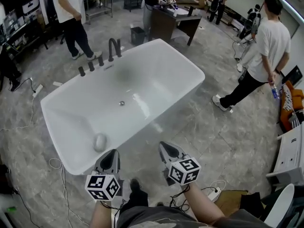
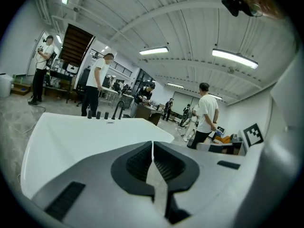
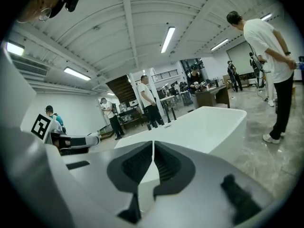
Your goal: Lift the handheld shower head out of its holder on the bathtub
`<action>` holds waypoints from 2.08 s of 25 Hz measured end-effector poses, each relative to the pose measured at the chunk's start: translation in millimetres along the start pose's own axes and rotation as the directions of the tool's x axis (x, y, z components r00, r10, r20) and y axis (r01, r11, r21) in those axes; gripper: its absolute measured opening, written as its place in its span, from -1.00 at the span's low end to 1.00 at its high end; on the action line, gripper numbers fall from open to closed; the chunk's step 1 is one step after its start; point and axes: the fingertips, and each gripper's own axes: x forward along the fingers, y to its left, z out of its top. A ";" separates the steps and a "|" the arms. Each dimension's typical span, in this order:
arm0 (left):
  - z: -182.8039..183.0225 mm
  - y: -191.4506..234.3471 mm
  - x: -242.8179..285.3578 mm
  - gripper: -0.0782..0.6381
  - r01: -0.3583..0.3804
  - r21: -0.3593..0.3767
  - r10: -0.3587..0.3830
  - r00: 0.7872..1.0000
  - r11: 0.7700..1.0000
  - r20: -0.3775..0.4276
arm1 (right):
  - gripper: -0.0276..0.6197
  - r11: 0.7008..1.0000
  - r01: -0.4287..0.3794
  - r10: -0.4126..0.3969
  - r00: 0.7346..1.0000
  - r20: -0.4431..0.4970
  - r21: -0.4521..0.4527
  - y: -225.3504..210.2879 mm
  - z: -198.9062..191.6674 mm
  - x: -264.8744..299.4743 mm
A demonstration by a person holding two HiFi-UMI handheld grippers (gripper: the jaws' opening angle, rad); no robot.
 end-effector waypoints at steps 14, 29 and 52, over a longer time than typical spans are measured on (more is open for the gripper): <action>52.1 55.6 34.3 -0.72 0.082 0.022 -0.082 0.997 0.996 -0.002 | -0.82 0.996 0.081 -0.081 0.997 0.002 0.028 2.2 34.7 52.3; 78.3 60.2 52.1 -0.72 0.093 0.082 -0.096 0.995 0.992 0.034 | -0.82 0.999 0.036 -0.036 0.999 0.038 -0.017 -13.2 71.4 101.8; 179.7 102.1 268.4 -0.72 -0.099 0.024 0.098 0.993 0.995 0.062 | -0.82 0.995 -0.061 0.061 0.998 -0.002 -0.084 -174.9 198.3 300.9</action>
